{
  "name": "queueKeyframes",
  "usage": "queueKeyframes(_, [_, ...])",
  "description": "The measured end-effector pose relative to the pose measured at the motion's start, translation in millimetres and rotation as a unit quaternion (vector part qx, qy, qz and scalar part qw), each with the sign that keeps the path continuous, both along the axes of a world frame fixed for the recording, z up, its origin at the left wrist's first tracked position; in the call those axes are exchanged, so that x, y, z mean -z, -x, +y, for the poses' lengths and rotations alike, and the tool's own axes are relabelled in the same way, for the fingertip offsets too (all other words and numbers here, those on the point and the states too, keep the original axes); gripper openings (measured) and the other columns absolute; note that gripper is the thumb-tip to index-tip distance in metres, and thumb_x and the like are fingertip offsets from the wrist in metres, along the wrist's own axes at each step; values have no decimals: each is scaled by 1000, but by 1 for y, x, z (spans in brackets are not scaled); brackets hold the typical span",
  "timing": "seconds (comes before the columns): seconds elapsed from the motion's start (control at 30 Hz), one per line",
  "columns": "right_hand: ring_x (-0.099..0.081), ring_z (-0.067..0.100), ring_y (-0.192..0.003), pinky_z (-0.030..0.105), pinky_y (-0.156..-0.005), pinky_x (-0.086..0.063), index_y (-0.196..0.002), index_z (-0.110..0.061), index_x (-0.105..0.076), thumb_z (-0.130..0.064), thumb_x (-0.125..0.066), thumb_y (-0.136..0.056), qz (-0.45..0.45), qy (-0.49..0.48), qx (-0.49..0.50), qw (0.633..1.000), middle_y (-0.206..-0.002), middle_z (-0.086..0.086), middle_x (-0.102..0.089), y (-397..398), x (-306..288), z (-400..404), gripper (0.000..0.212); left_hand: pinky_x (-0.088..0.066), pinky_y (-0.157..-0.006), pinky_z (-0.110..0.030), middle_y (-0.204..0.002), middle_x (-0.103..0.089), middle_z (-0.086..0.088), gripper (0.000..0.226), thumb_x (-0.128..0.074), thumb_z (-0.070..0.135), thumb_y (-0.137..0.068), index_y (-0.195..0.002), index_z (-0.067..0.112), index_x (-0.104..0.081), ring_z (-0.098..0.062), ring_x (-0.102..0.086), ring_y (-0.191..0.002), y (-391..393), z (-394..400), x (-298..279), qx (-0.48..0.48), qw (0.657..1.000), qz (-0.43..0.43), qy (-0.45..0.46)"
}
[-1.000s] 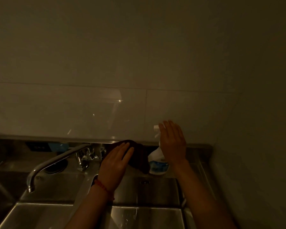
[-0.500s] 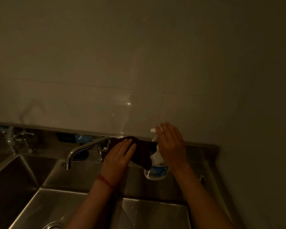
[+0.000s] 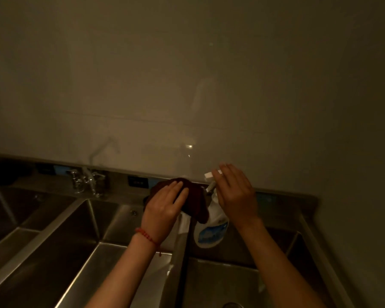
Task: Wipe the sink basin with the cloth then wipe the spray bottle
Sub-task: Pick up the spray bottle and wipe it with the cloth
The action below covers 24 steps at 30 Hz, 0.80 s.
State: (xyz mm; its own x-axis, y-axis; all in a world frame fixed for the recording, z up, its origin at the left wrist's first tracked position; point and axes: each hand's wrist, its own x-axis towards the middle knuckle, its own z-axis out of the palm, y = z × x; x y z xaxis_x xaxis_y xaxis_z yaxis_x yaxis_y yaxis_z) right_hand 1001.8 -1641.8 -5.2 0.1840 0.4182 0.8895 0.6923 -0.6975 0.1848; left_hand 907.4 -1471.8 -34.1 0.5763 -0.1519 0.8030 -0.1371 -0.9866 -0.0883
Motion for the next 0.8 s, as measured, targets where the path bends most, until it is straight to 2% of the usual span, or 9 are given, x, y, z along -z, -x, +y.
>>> queueKeyframes(0.07, [-65,34,-99,43,-87,-51,-102,-2,-68,1,-74,-70,13,2,-12,1000,-105,20,-68,19,-2,15,33,-59,-73,-43,-95,-74,-22,41,-85,-10,-53,-92,-1,-77,-33,-74,-85,18,15,-2,-2,1000,-16,-9])
queueKeyframes(0.13, [-64,34,-101,44,-86,-53,-106,-3,-67,0,-75,-69,28,7,-23,999,-108,20,-68,38,-4,31,38,-59,-74,-43,-96,-74,-22,23,-67,-4,-73,-93,0,-77,-33,-74,-86,36,31,-3,-1,999,-31,-24])
queueKeyframes(0.17, [-64,34,-102,44,-86,-53,-107,-3,-67,0,-76,-68,31,10,-30,999,-108,20,-67,47,-4,38,40,-59,-75,-43,-97,-74,-22,26,-56,0,-78,-94,0,-77,-33,-74,-87,46,38,-4,-5,999,-31,-27])
queueKeyframes(0.23, [-64,34,-102,44,-86,-53,-108,-3,-66,1,-75,-68,32,9,-44,998,-109,20,-67,65,-5,53,42,-60,-76,-42,-98,-74,-21,33,-48,2,-80,-94,1,-77,-32,-74,-89,64,53,-5,-15,999,-35,-37])
queueKeyframes(0.47, [-64,33,-103,44,-86,-53,-109,-5,-67,2,-76,-66,35,-7,-80,996,-110,19,-67,123,-3,110,44,-59,-75,-42,-96,-75,-20,32,-49,3,-78,-92,1,-77,-31,-74,-87,129,106,-4,-45,996,-50,-55])
queueKeyframes(0.63, [-65,32,-101,43,-86,-53,-108,-6,-67,3,-77,-62,29,-5,-120,992,-108,18,-68,148,-2,150,48,-59,-76,-42,-98,-74,-20,33,-49,7,-78,-95,1,-77,-30,-74,-88,168,140,-1,-85,995,-30,-52])
queueKeyframes(0.8, [-65,31,-101,44,-87,-51,-107,-7,-68,-1,-77,-66,21,-10,-169,985,-107,16,-69,159,2,192,42,-60,-74,-42,-97,-75,-20,35,-46,6,-79,-93,2,-77,-30,-74,-88,194,170,1,-137,989,-18,-54])
